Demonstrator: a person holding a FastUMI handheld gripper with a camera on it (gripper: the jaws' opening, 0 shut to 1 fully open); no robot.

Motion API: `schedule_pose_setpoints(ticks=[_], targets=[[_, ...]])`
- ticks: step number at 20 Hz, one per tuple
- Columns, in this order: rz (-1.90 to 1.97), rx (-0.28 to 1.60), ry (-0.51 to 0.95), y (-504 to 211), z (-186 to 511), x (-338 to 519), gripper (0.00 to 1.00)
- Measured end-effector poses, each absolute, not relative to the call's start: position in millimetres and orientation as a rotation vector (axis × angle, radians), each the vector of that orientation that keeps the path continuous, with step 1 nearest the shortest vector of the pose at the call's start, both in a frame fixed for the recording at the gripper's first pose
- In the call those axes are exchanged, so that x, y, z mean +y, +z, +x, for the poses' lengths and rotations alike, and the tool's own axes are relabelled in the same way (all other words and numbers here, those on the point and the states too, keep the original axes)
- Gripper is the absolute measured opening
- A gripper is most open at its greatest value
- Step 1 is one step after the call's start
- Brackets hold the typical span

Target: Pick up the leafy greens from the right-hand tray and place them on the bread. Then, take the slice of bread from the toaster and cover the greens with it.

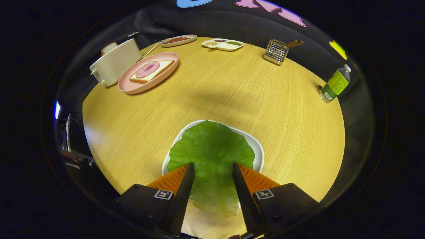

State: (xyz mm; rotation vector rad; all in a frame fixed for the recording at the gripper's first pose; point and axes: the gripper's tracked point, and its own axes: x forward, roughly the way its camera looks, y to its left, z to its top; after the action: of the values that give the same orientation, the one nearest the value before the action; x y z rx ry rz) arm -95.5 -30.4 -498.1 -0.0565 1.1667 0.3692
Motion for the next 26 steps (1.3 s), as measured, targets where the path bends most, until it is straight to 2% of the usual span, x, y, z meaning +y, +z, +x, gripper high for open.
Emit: schedule_pose_setpoints(ticks=[1,4,5,6,12,18,26], targets=[[-0.063,1.167,0.364,-498.8,-93.2,-32.1,0.69],[-0.070,1.165,0.357,-498.4,-94.0,-33.9,0.32],[-0.082,1.162,0.360,-498.2,-93.7,-32.5,0.10],[-0.088,1.160,0.359,-495.6,-95.4,-31.8,0.07],[-0.007,1.015,0.380,-416.4,-68.4,-7.7,0.06],[0.008,0.882,0.492,-336.1,-11.3,70.1,0.06],[-0.017,0.859,0.625,-318.0,48.0,183.9,0.06]])
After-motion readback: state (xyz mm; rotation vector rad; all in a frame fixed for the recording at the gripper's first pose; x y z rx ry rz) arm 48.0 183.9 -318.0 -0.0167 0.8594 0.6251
